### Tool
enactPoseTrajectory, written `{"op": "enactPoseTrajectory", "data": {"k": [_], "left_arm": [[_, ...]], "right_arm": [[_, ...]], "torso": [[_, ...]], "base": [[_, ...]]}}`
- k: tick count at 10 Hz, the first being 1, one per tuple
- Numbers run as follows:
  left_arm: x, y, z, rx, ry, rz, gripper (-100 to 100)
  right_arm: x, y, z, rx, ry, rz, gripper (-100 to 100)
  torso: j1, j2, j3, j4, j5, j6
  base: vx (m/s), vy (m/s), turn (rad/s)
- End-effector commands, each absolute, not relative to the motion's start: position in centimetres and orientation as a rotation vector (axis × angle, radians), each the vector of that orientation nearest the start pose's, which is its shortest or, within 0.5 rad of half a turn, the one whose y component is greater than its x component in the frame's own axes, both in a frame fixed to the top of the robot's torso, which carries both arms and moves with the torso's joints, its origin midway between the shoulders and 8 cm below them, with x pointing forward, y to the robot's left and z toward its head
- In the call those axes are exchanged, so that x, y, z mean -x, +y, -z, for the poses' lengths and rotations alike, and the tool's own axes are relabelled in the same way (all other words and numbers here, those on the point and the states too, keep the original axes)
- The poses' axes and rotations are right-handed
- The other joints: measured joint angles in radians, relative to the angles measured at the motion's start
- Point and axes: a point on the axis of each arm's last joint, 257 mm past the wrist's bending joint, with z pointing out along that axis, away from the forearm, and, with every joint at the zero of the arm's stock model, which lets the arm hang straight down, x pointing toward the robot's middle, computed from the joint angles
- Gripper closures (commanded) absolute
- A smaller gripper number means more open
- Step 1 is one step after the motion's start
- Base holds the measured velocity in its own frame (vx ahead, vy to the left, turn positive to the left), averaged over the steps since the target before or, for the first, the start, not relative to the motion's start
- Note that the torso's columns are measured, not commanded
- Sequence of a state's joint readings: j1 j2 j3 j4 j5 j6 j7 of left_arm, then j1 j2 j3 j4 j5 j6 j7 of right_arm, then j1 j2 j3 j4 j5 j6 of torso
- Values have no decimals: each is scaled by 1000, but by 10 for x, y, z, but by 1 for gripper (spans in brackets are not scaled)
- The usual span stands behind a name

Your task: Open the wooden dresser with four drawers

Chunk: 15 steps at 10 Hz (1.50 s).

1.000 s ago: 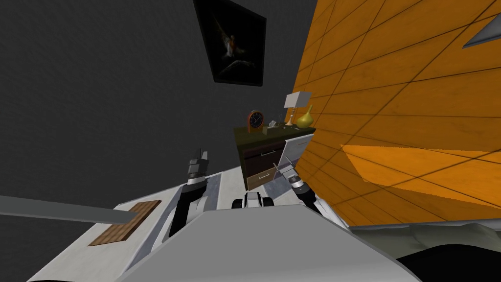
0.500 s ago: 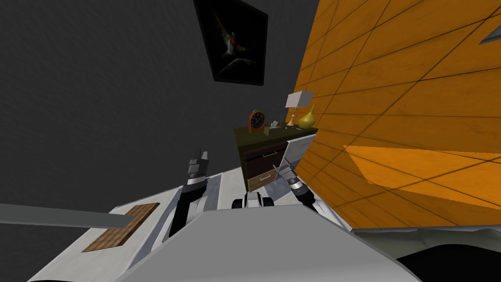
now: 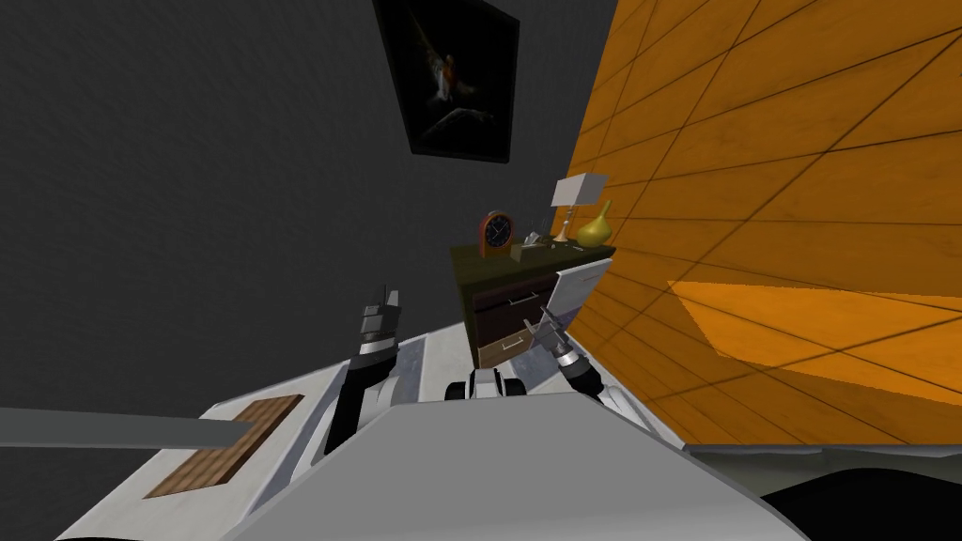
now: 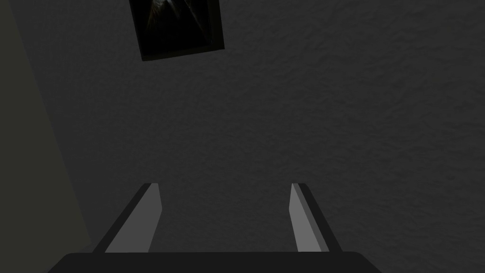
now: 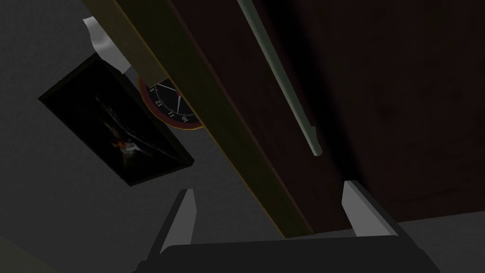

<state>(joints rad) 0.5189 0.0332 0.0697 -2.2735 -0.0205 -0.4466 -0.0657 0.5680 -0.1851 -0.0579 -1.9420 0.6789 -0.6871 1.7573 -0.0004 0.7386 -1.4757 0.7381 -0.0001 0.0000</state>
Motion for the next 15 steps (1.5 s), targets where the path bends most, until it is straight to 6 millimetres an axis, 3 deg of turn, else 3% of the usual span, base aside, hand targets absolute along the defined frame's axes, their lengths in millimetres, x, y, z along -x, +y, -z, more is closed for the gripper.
{"op": "enactPoseTrajectory", "data": {"k": [1, 9, 15], "left_arm": [[-349, 302, -7, 647, 714, 1134, 0], [-349, 302, -7, 647, 714, 1134, 0], [-349, 302, -7, 647, 714, 1134, 0]], "right_arm": [[-353, -223, 179, 977, 953, 721, -100], [-352, -213, 207, 1110, 909, 894, -100], [-355, -206, 212, 1107, 912, 955, -100]], "torso": [[0, 0, 0, 0, 0, 0], [0, 0, 0, 0, 0, 0], [0, 0, 0, 0, 0, 0]], "base": [[37, 42, -8], [39, 32, -9], [26, 26, -5]]}}
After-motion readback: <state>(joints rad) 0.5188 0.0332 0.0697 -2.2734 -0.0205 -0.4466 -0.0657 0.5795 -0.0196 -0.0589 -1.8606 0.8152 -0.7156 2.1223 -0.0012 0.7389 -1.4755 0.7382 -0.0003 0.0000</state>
